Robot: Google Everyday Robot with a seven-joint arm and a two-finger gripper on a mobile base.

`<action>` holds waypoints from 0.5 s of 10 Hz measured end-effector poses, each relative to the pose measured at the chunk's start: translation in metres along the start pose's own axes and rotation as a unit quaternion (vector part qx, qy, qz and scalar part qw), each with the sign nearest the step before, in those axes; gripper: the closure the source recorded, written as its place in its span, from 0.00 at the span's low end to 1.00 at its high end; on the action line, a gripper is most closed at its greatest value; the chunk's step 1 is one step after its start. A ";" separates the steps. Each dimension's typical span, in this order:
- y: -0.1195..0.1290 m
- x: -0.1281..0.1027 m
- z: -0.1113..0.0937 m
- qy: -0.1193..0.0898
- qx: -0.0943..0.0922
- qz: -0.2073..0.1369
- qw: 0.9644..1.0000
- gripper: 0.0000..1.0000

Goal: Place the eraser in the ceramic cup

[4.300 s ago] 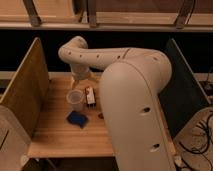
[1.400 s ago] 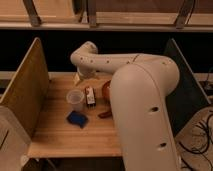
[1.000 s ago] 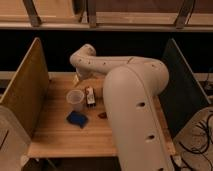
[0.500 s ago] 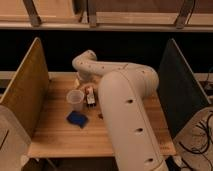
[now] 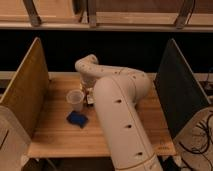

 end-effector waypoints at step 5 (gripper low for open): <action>-0.001 -0.009 0.007 0.012 -0.024 0.012 1.000 0.61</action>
